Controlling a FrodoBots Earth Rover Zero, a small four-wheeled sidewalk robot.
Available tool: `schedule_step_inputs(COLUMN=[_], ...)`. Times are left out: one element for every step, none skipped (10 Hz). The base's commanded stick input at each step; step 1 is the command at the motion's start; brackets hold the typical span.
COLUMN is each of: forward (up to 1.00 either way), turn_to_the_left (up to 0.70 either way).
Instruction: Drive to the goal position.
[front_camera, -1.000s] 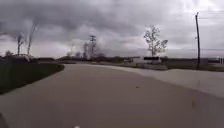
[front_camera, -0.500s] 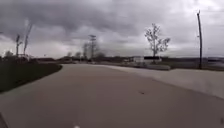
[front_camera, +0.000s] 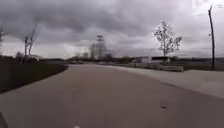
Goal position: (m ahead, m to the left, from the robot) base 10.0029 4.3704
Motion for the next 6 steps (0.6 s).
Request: schedule_step_inputs(forward=[1.0,1.0,1.0,1.0,1.0,1.0], turn_to_the_left=[0.0,0.0,0.0,0.0,0.0,0.0])
